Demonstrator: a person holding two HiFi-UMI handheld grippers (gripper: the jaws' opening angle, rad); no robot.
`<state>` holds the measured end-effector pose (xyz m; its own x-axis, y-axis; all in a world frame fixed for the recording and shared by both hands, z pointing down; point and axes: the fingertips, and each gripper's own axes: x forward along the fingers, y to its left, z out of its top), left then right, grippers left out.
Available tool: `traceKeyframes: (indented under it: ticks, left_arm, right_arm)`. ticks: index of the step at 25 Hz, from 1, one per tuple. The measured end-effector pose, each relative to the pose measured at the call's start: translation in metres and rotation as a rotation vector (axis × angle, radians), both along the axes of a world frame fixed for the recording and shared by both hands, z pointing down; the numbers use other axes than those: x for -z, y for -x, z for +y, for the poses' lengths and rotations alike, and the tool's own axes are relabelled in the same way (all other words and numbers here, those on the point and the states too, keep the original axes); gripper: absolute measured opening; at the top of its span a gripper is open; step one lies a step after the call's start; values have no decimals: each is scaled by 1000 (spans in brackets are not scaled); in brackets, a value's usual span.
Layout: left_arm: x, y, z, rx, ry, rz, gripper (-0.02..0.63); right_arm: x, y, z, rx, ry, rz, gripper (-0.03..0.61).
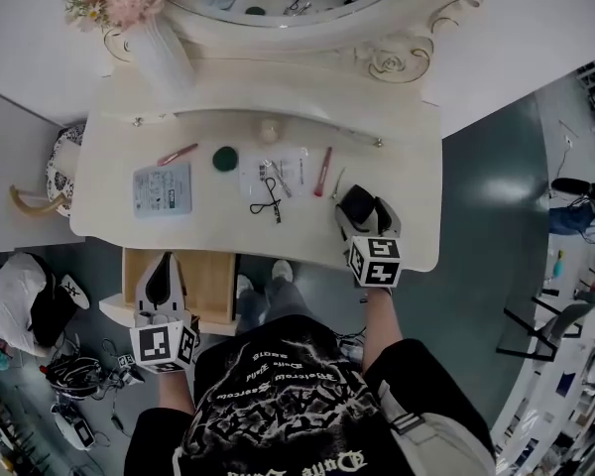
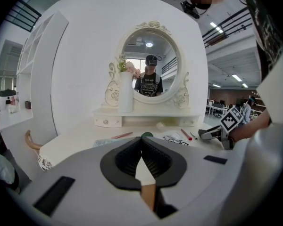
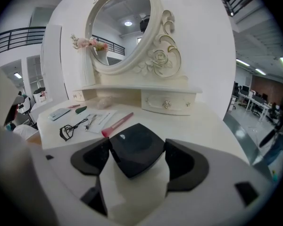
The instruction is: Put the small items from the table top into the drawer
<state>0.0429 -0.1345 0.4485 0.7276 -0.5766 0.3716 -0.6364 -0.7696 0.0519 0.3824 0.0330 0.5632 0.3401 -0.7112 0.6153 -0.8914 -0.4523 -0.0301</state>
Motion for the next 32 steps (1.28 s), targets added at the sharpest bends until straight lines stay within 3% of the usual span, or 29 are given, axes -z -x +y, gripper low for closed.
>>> traceKeyframes:
  ticks: [16,32]
  left_arm:
    - [4,9,14,24,-9,53,15]
    - [-2,51,22,175,-4,65,15]
  right_arm:
    - [40,22,3,65,-44,64,371]
    - [55,69,-19,257,-65,51,371]
